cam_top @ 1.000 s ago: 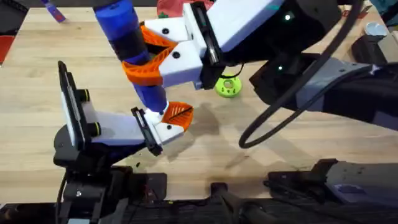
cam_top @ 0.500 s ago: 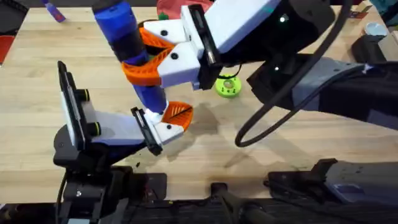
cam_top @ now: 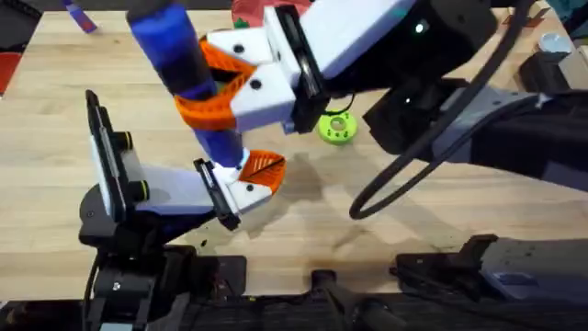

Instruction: Pick up the gripper from the table and insert it into the empty holder that is missing its gripper. Then pick up a screw, insert it into the mounting hole, and use the screwdriver to tighten it. Finally, clean up the table by picking up the vegetable and placing it into the bucket.

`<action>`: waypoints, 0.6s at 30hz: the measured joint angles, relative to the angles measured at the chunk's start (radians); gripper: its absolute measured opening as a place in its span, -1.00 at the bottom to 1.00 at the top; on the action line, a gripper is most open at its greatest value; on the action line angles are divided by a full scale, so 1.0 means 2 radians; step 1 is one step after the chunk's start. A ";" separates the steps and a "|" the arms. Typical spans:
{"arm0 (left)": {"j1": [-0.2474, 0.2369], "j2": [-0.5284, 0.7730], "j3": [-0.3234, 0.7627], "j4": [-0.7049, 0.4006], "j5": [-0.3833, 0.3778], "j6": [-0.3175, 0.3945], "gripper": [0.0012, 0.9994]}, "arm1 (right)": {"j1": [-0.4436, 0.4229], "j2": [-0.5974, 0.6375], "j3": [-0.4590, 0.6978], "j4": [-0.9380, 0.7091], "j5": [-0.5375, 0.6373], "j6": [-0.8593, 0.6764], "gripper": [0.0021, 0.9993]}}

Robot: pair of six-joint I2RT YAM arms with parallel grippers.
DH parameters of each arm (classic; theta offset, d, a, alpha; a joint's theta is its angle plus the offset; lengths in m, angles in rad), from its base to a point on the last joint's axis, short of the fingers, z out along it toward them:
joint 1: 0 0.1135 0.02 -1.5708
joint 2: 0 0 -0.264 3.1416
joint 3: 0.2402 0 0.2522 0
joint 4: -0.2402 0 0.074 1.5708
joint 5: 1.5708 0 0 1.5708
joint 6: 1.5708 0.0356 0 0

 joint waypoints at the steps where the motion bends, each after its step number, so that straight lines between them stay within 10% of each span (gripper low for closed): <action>1: 0.000 0.000 0.000 0.000 0.000 0.000 -0.97 | 0.000 0.000 0.008 -0.001 0.000 0.002 -0.96; 18: 0.000 0.000 0.000 0.000 0.000 0.000 -0.97 | -0.020 0.000 0.139 -0.217 -0.021 -0.003 -0.96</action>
